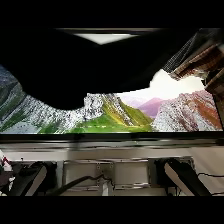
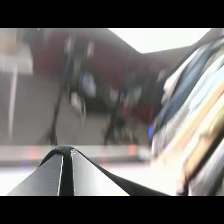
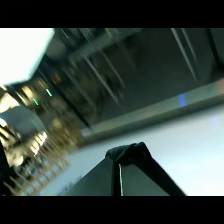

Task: Fold the clothes and pants, and hang the long-sleeved shirts on hangers.

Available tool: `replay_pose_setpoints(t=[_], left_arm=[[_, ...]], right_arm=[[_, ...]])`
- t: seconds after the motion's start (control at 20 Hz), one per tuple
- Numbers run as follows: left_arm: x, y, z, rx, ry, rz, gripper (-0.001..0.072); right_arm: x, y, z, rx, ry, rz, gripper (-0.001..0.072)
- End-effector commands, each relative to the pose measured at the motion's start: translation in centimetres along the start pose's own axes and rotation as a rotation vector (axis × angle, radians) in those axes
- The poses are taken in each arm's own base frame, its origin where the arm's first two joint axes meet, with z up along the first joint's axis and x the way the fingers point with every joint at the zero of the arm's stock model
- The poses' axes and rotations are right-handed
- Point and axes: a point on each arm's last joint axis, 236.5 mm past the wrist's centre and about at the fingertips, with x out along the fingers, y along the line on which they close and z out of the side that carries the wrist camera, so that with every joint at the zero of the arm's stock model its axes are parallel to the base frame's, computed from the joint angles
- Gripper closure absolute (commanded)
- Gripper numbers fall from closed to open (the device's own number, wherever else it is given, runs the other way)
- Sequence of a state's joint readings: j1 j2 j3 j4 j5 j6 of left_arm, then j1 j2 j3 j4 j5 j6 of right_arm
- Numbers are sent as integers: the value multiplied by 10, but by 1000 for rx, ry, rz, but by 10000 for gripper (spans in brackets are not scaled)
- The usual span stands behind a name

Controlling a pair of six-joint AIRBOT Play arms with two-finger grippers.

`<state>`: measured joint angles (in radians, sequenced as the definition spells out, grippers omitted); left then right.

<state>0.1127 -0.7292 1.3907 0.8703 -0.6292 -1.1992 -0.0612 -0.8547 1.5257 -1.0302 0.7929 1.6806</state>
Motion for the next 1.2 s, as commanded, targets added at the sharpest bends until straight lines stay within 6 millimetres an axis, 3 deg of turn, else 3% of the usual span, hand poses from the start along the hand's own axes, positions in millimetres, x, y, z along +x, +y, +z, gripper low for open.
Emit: replay_pose_setpoints(t=[0.0, 0.2, 0.35, 0.45, 0.55, 0.75, 0.85, 1.05, 1.15], left_arm=[[-56, -36, 82, 130, -191, -12, 699], [-120, -62, 116, 231, -309, 10, 699], [-153, -73, 129, 286, -363, 30, 699], [-153, -75, 122, 290, -335, 24, 699], [-134, -69, 100, 283, -235, 10, 699], [-66, -41, 15, 228, 105, -31, 699], [-26, -18, -36, 179, 281, -41, 699], [57, 43, -161, 45, 608, -31, 699], [89, 74, -237, -32, 760, -18, 699]], right_arm=[[-53, 51, 45, -120, -78, 46, 691], [-111, 88, 65, -198, -152, 79, 691], [-140, 99, 72, -237, -198, 75, 691], [-140, 95, 65, -230, -167, 61, 691], [-122, 80, 46, -221, -66, 26, 691], [-54, 21, -4, -168, 183, -77, 691], [-10, -19, -42, -113, 327, -132, 690], [77, -111, -135, 4, 586, -242, 690], [115, -150, -173, 42, 658, -279, 690]])
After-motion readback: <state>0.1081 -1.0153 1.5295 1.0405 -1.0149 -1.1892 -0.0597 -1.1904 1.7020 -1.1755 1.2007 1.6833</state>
